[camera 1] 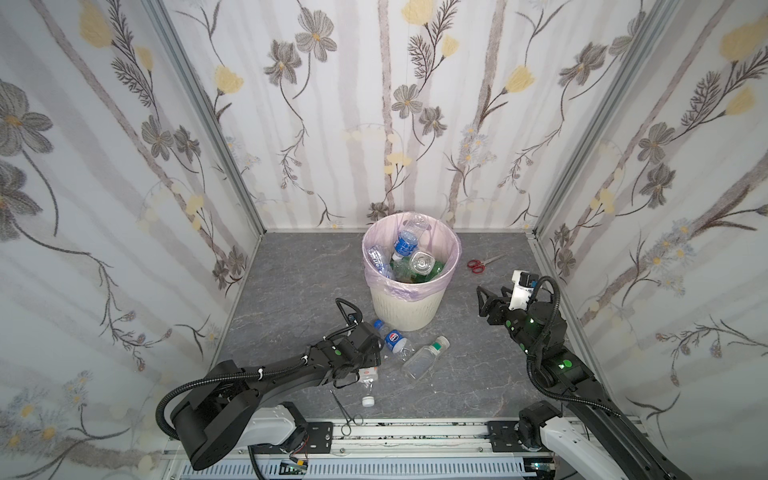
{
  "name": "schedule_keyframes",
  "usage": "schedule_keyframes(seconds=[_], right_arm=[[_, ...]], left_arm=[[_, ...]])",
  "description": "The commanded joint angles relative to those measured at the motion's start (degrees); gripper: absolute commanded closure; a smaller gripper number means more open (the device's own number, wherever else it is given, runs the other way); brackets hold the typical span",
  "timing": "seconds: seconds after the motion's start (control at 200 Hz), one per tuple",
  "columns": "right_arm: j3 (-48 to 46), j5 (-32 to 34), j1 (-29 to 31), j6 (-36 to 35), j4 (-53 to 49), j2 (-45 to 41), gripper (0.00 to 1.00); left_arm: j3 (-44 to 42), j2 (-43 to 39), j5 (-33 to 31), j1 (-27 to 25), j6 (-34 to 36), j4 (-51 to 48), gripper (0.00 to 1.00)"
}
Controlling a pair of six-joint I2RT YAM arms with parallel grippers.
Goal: Put the plastic bottles in the bin
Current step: 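Close the left gripper on the clear water bottle beside the Pepsi bottle, then lift the clear water bottle with the left gripper up over the bin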
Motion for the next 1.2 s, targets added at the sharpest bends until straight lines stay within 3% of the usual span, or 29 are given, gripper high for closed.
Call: schedule_keyframes(seconds=[0.0,0.22,0.61,0.9,1.194], right_arm=[[-0.1,-0.4,-0.1,0.3,0.7,0.2,0.2],[0.2,-0.6,-0.1,0.6,0.9,0.7,0.2],[0.2,-0.5,-0.3,0.6,0.2,0.2,0.2],[0.4,-0.8,-0.3,0.7,-0.1,-0.1,0.21],[0.1,-0.7,-0.4,1.1,-1.0,-1.7,0.2]], left_arm=[[-0.3,-0.7,-3.0,-0.1,0.4,-0.6,0.34],[-0.2,-7.2,-5.4,0.0,2.0,-1.1,0.45],[3.1,-20.1,-12.8,0.7,7.5,-6.5,0.51],[14.3,-26.0,-18.7,2.7,21.7,-8.6,0.51],[30.5,-20.0,-18.4,4.8,34.1,-8.3,0.44]])
